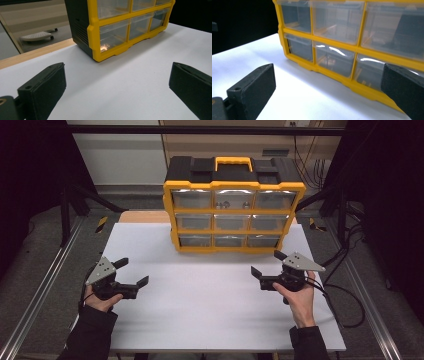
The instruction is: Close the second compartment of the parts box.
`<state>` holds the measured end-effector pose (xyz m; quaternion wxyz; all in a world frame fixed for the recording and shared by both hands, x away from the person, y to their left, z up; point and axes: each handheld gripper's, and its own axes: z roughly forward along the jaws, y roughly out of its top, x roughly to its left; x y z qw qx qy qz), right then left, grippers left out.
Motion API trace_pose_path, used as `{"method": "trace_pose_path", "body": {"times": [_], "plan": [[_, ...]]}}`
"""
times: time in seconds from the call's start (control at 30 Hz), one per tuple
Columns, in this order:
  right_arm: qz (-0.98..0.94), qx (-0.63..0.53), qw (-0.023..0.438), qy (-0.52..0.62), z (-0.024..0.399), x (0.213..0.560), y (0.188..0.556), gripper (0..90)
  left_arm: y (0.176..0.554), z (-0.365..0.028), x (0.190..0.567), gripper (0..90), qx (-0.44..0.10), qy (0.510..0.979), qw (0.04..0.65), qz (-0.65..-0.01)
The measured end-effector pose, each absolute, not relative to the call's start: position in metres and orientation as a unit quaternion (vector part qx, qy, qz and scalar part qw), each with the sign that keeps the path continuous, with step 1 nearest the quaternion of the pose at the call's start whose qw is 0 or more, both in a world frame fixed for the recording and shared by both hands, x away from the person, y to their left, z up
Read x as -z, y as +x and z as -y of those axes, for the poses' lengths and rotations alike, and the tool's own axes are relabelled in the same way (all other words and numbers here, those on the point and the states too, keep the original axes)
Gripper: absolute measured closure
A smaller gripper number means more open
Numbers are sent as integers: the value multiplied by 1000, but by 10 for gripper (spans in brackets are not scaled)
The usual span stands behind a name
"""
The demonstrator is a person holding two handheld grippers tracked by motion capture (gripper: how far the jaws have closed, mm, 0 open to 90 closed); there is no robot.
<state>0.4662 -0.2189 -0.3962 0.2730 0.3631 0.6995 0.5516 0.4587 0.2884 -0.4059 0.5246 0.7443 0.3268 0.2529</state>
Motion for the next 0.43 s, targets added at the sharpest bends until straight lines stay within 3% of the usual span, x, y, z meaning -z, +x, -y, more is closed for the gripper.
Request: {"method": "trace_pose_path", "body": {"times": [0.43], "plan": [[-694,-555,275,366,234,407,450,8,458,-288,407,2,-253,745,524,-327]]}}
